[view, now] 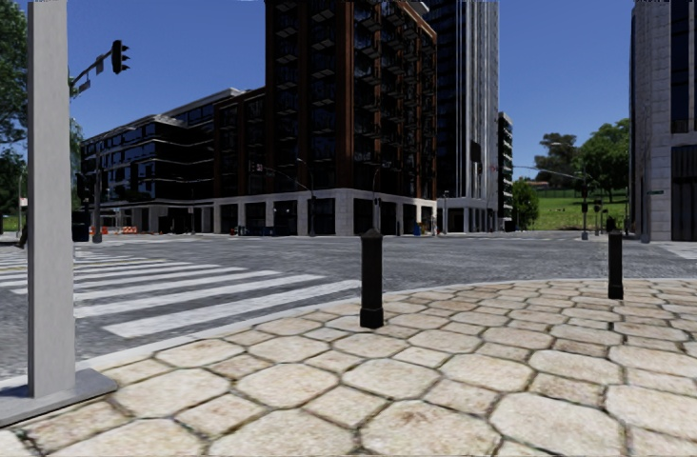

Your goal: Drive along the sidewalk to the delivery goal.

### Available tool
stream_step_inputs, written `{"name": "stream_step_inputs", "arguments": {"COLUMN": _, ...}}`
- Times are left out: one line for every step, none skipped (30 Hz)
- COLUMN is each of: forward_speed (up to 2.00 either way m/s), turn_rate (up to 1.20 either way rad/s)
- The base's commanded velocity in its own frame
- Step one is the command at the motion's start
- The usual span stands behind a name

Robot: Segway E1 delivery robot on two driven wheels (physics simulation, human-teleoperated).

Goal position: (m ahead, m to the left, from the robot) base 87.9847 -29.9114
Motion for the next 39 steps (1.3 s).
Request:
{"name": "stream_step_inputs", "arguments": {"forward_speed": 2.0, "turn_rate": 0.48}}
{"name": "stream_step_inputs", "arguments": {"forward_speed": 2.0, "turn_rate": 0.48}}
{"name": "stream_step_inputs", "arguments": {"forward_speed": 2.0, "turn_rate": 0.47}}
{"name": "stream_step_inputs", "arguments": {"forward_speed": 2.0, "turn_rate": 0.47}}
{"name": "stream_step_inputs", "arguments": {"forward_speed": 2.0, "turn_rate": 0.47}}
{"name": "stream_step_inputs", "arguments": {"forward_speed": 2.0, "turn_rate": 0.47}}
{"name": "stream_step_inputs", "arguments": {"forward_speed": 2.0, "turn_rate": 0.47}}
{"name": "stream_step_inputs", "arguments": {"forward_speed": 2.0, "turn_rate": 0.47}}
{"name": "stream_step_inputs", "arguments": {"forward_speed": 2.0, "turn_rate": 0.47}}
{"name": "stream_step_inputs", "arguments": {"forward_speed": 2.0, "turn_rate": 0.47}}
{"name": "stream_step_inputs", "arguments": {"forward_speed": 2.0, "turn_rate": 0.47}}
{"name": "stream_step_inputs", "arguments": {"forward_speed": 2.0, "turn_rate": 0.47}}
{"name": "stream_step_inputs", "arguments": {"forward_speed": 2.0, "turn_rate": 0.47}}
{"name": "stream_step_inputs", "arguments": {"forward_speed": 2.0, "turn_rate": 0.47}}
{"name": "stream_step_inputs", "arguments": {"forward_speed": 2.0, "turn_rate": 0.47}}
{"name": "stream_step_inputs", "arguments": {"forward_speed": 2.0, "turn_rate": 0.47}}
{"name": "stream_step_inputs", "arguments": {"forward_speed": 2.0, "turn_rate": 0.47}}
{"name": "stream_step_inputs", "arguments": {"forward_speed": 2.0, "turn_rate": 0.47}}
{"name": "stream_step_inputs", "arguments": {"forward_speed": 2.0, "turn_rate": 0.47}}
{"name": "stream_step_inputs", "arguments": {"forward_speed": 2.0, "turn_rate": 0.47}}
{"name": "stream_step_inputs", "arguments": {"forward_speed": 2.0, "turn_rate": 0.47}}
{"name": "stream_step_inputs", "arguments": {"forward_speed": 2.0, "turn_rate": 0.47}}
{"name": "stream_step_inputs", "arguments": {"forward_speed": 2.0, "turn_rate": 0.47}}
{"name": "stream_step_inputs", "arguments": {"forward_speed": 2.0, "turn_rate": 0.47}}
{"name": "stream_step_inputs", "arguments": {"forward_speed": 2.0, "turn_rate": 0.47}}
{"name": "stream_step_inputs", "arguments": {"forward_speed": 2.0, "turn_rate": 0.47}}
{"name": "stream_step_inputs", "arguments": {"forward_speed": 2.0, "turn_rate": 0.47}}
{"name": "stream_step_inputs", "arguments": {"forward_speed": 2.0, "turn_rate": 0.47}}
{"name": "stream_step_inputs", "arguments": {"forward_speed": 2.0, "turn_rate": 0.47}}
{"name": "stream_step_inputs", "arguments": {"forward_speed": 2.0, "turn_rate": 0.47}}
{"name": "stream_step_inputs", "arguments": {"forward_speed": 2.0, "turn_rate": 0.47}}
{"name": "stream_step_inputs", "arguments": {"forward_speed": 2.0, "turn_rate": 0.47}}
{"name": "stream_step_inputs", "arguments": {"forward_speed": 2.0, "turn_rate": 0.47}}
{"name": "stream_step_inputs", "arguments": {"forward_speed": 2.0, "turn_rate": 0.47}}
{"name": "stream_step_inputs", "arguments": {"forward_speed": 2.0, "turn_rate": 0.47}}
{"name": "stream_step_inputs", "arguments": {"forward_speed": 2.0, "turn_rate": 0.47}}
{"name": "stream_step_inputs", "arguments": {"forward_speed": 2.0, "turn_rate": 0.47}}
{"name": "stream_step_inputs", "arguments": {"forward_speed": 2.0, "turn_rate": 0.47}}
{"name": "stream_step_inputs", "arguments": {"forward_speed": 2.0, "turn_rate": 0.47}}
